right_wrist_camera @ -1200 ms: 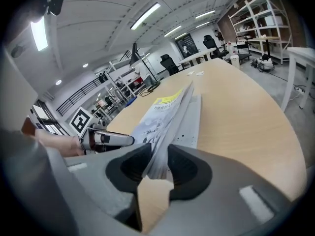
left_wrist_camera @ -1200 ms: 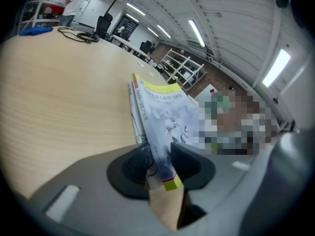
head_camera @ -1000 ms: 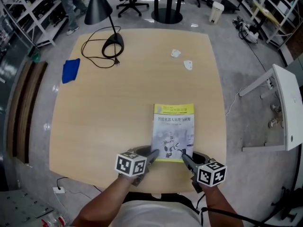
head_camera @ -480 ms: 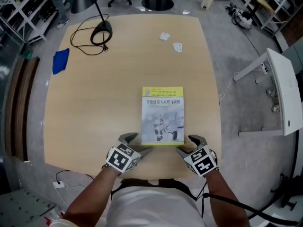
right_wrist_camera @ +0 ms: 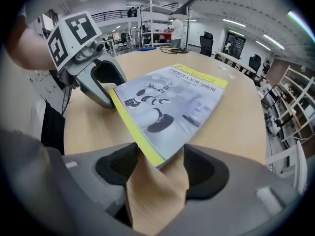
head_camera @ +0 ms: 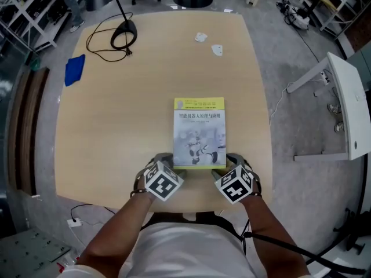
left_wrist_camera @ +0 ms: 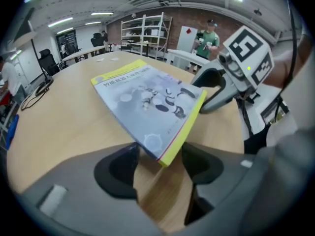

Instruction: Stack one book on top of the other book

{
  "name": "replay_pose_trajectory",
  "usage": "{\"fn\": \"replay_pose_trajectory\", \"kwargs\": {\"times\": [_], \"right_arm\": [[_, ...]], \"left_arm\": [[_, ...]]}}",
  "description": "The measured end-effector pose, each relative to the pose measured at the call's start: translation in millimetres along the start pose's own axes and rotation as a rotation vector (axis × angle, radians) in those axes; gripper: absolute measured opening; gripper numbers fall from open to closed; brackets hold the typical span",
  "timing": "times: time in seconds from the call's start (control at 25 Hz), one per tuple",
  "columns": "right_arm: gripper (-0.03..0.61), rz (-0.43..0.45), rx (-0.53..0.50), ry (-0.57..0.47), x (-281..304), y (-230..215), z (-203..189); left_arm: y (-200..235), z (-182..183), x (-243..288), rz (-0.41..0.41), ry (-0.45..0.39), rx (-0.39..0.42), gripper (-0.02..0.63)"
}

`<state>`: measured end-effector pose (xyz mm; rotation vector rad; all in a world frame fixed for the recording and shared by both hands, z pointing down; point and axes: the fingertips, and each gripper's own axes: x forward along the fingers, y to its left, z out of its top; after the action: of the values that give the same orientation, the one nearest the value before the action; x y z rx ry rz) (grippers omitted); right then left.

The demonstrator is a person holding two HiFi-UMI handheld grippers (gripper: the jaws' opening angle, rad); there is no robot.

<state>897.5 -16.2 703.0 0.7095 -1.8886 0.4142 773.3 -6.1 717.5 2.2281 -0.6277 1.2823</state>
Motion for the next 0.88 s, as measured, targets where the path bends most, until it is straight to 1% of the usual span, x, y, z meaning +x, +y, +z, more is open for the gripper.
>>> {"fn": "replay_pose_trajectory", "kwargs": {"times": [0.16, 0.48, 0.68, 0.88], "right_arm": [[0.282, -0.044, 0.008, 0.006, -1.4, 0.9, 0.1], [0.249, -0.099, 0.019, 0.016, -1.7, 4.1, -2.4], [0.252, -0.038, 0.039, 0.009, 0.6, 2.4, -3.7], [0.258, -0.01, 0.026, 0.017, 1.8, 1.8, -2.9]], "left_arm": [[-0.6, 0.4, -1.6, -0.012, 0.012, -0.001, 0.288], [-1.0, 0.1, -2.5, -0.028, 0.019, -0.05, 0.272], [-1.4, -1.7, 3.6, -0.032, 0.041, -0.067, 0.266], [1.0, -1.3, 4.1, -0.004, 0.019, -0.074, 0.25]]}}
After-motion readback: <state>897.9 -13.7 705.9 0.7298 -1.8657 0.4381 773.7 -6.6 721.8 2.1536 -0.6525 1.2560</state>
